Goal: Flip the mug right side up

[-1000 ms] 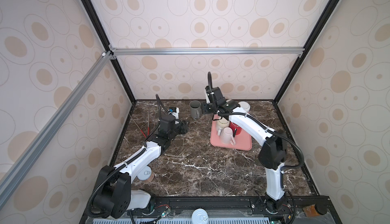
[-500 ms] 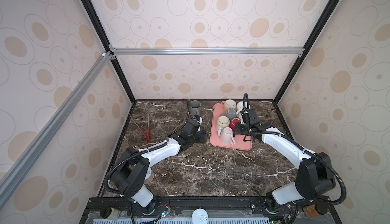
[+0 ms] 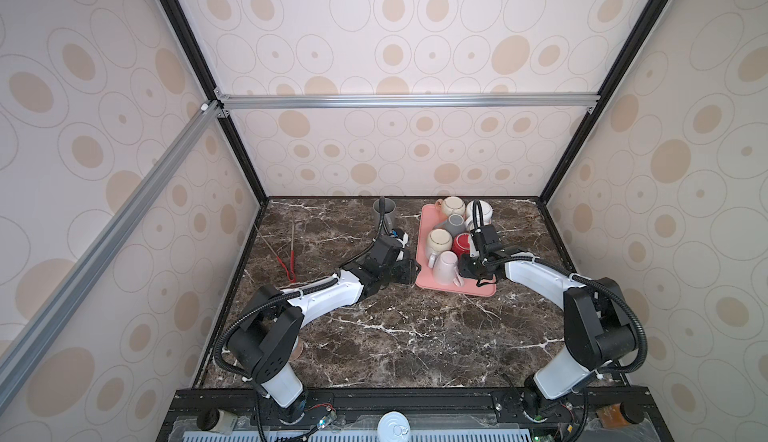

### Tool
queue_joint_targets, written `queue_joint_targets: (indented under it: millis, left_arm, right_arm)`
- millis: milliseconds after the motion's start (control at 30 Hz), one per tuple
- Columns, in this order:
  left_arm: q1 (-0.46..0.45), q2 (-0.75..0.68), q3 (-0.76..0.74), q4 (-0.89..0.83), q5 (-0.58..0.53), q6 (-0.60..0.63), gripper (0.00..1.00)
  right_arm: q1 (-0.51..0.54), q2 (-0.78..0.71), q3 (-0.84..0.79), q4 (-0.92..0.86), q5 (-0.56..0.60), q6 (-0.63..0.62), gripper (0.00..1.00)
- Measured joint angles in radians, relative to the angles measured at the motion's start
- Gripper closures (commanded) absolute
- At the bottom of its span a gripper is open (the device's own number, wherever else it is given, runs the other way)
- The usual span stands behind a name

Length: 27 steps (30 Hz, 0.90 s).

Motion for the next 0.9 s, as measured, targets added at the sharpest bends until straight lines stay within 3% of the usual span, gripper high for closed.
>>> queue_joint_targets:
  millis: [300,600,900]
  left_arm:
    - [0.000,-0.037,0.000,-0.018,-0.008,0.003,0.43]
    - [-0.005,-0.037,0.000,-0.044,-0.045,-0.005,0.43]
    - [-0.121,0.115,0.144,-0.190,-0.179,-0.021,0.37]
  right_arm:
    - [0.140,-0.005,-0.071,0.059,-0.060,0.077,0.81]
    - [0.212,-0.006,-0.056,0.102,-0.098,0.142,0.82]
    - [0.192,-0.178,-0.126,0.097,-0.050,0.184,0.82]
